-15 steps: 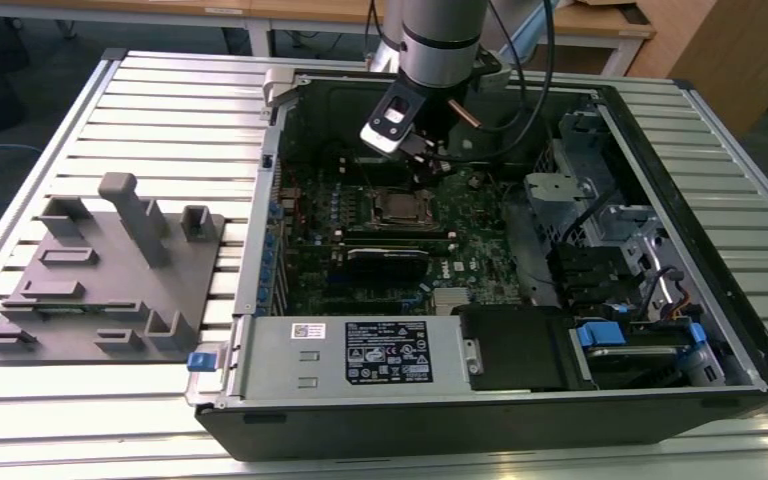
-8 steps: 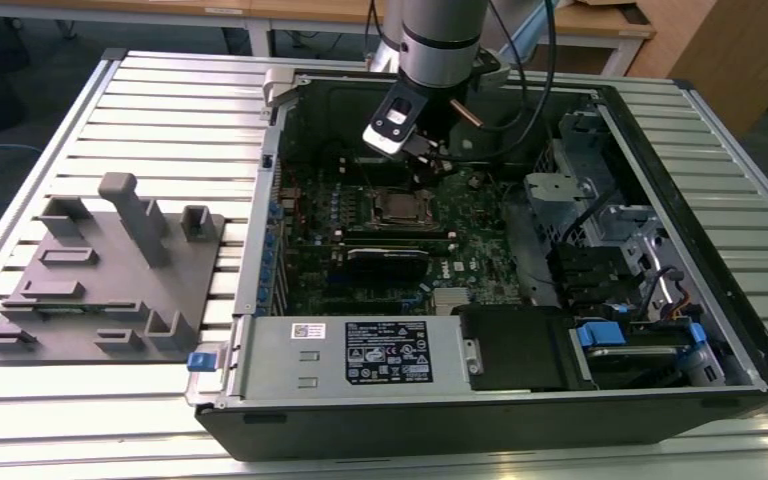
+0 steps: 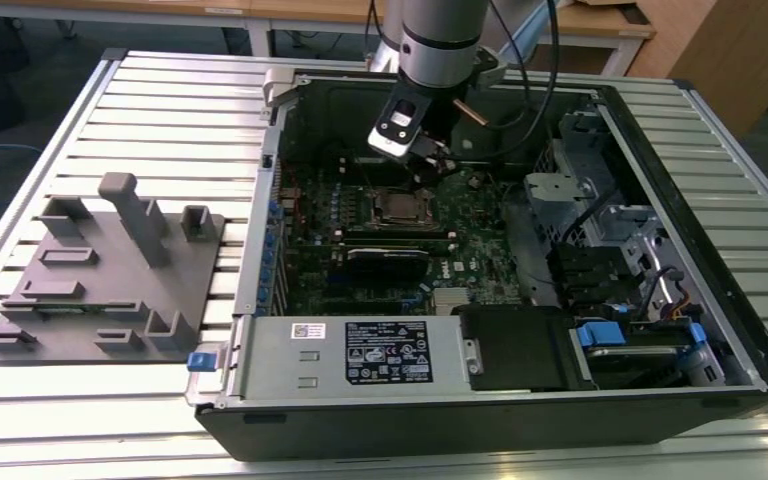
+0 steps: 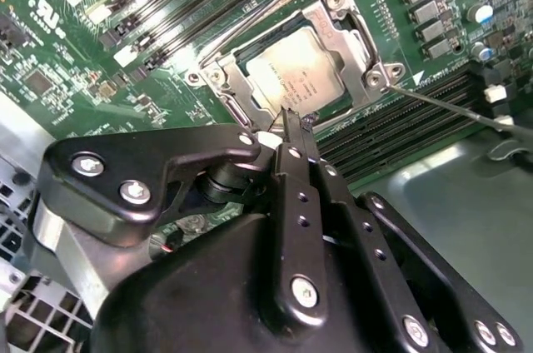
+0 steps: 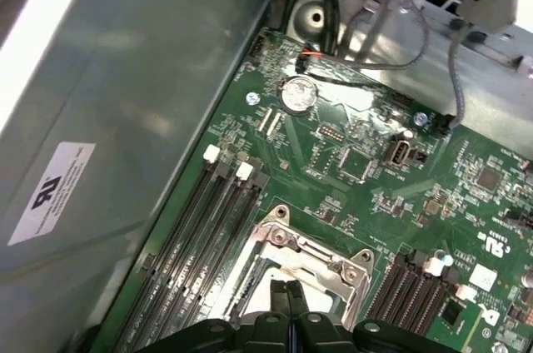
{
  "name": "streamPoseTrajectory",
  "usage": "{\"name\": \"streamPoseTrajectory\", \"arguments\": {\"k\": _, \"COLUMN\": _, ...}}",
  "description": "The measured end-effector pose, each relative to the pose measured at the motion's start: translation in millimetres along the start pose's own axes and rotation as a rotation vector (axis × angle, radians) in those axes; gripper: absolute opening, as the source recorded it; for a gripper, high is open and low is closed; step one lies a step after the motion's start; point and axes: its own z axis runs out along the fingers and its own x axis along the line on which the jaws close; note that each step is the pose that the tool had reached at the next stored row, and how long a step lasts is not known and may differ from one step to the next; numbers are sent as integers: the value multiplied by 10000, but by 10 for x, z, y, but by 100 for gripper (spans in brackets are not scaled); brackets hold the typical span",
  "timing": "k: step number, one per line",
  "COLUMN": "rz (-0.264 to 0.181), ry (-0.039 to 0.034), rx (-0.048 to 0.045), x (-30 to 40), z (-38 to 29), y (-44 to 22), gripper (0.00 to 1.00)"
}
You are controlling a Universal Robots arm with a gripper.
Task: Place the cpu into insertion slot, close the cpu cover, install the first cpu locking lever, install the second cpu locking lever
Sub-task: 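Close the cpu cover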
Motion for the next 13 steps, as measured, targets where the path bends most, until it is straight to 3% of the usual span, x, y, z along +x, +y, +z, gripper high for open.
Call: {"name": "streamPoseTrajectory", "arguments": {"k": 13, "rz": -1297, "ry": 78, "rx": 12, "x": 0, "z": 2, "y": 0, "gripper": 10}}
